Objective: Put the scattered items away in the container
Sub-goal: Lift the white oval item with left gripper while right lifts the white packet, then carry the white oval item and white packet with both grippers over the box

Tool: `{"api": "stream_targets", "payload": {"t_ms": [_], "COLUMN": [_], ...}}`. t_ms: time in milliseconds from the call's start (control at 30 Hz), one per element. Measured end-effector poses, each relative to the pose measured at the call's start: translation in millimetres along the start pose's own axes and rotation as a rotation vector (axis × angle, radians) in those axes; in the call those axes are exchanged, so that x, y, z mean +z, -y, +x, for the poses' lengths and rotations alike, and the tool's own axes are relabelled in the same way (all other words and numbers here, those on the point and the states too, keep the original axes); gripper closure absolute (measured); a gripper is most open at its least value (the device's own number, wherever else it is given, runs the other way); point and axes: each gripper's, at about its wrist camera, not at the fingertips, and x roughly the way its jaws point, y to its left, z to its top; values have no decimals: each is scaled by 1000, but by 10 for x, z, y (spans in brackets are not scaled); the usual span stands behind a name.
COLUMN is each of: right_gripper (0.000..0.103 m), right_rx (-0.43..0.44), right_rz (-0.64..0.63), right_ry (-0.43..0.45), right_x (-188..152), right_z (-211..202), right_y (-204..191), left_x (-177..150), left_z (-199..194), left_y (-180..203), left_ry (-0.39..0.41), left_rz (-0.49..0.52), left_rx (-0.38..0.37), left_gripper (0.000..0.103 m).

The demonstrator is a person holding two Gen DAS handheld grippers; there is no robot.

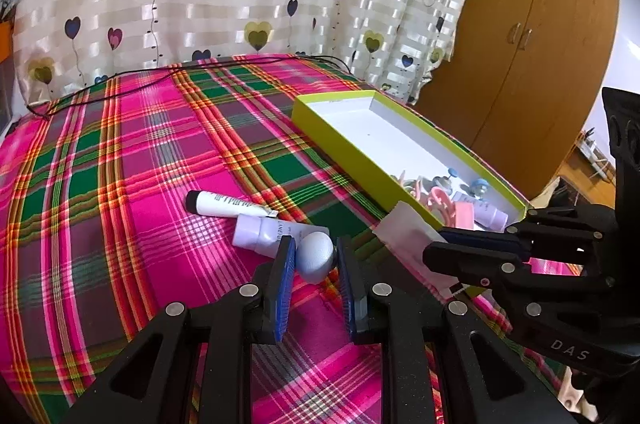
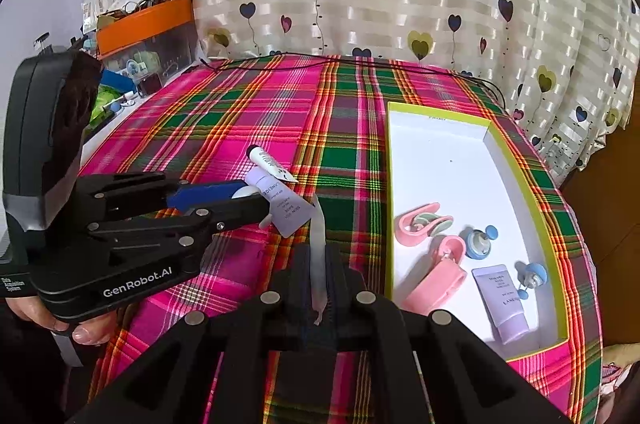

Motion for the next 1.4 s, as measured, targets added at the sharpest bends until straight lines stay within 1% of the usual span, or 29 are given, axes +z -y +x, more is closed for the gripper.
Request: {"api": "stream_targets", "payload": {"t_ms": [233, 700, 1100, 1267, 1400], "right_gripper": [95, 95, 95, 95, 95], "right_rx": [-15, -39, -47, -46, -42], "right_rz": [8, 18, 49, 62, 73], "right_ry": [25, 48, 79, 94, 102], "right_x": [-3, -8, -52, -66, -72], "right_z": [-118, -211, -298, -341, -355], "right_y": [39, 35, 123, 182, 224], "left_x": [-6, 10, 20, 44, 72], "left_z": [-6, -99, -145, -182, -181], "left_y": [45, 113, 191, 234, 266], "left_ry": [7, 44, 70, 91, 92], "left_rz": [11, 32, 51, 51, 46], "left_rx": [-8, -26, -21, -8, 1], "left_gripper": [82, 82, 82, 82, 82]}}
